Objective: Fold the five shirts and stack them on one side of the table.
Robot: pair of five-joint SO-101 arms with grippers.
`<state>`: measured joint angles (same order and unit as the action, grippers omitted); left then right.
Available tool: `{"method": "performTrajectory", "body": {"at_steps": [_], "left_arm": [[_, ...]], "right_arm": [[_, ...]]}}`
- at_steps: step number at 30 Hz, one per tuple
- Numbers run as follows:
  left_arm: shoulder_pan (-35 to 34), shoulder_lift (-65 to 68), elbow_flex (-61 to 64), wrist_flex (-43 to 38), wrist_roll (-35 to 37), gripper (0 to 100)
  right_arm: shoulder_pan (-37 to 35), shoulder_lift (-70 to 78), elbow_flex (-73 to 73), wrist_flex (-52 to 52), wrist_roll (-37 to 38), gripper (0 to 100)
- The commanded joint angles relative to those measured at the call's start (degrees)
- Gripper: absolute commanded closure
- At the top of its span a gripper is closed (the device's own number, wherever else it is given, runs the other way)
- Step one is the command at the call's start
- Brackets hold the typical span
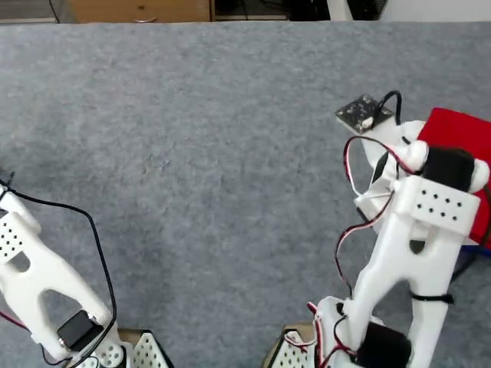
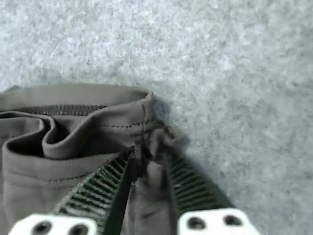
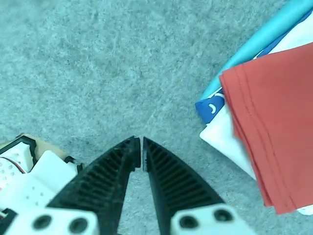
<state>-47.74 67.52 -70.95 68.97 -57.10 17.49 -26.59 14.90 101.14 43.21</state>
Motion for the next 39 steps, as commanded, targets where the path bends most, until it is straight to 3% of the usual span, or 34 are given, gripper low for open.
{"method": "performTrajectory", "body": {"at_steps": [1, 5, 9, 12, 15, 19, 27, 34, 39], "left_arm": [[-0.62, -1.10, -0.62, -1.14, 0.00, 99], [-1.05, -5.23, -9.05, 5.27, 4.31, 98], [0.18, -9.63, -25.05, 14.42, 8.97, 98], [1.41, -16.40, -24.97, 15.03, 13.54, 98], [3.16, -27.12, -24.62, 15.12, 23.65, 98], [9.76, -39.96, -24.53, 15.47, 37.63, 98], [28.66, -61.93, -24.00, 15.47, 52.57, 98], [40.88, -69.85, -23.91, 19.52, 55.65, 98], [37.89, -65.63, -21.45, 32.35, 55.56, 98]], "right_arm": [[-0.66, -2.77, 1.27, 1.05, -0.70, 98.0], [-0.66, -4.09, 2.42, 1.05, -0.70, 98.0], [-0.66, -4.97, 2.68, 1.05, -1.41, 98.0], [-0.75, -5.49, 2.68, 1.05, -3.43, 98.0], [-0.75, -5.93, 2.68, 1.14, -4.31, 98.0], [-0.75, -6.81, 2.68, 1.14, -4.75, 98.0], [-0.75, -8.84, 2.95, 1.23, -4.75, 98.0], [-0.75, -12.09, 8.57, 1.14, -4.75, 98.0], [-0.84, -13.67, 9.98, 1.05, -4.40, 98.0]]}}
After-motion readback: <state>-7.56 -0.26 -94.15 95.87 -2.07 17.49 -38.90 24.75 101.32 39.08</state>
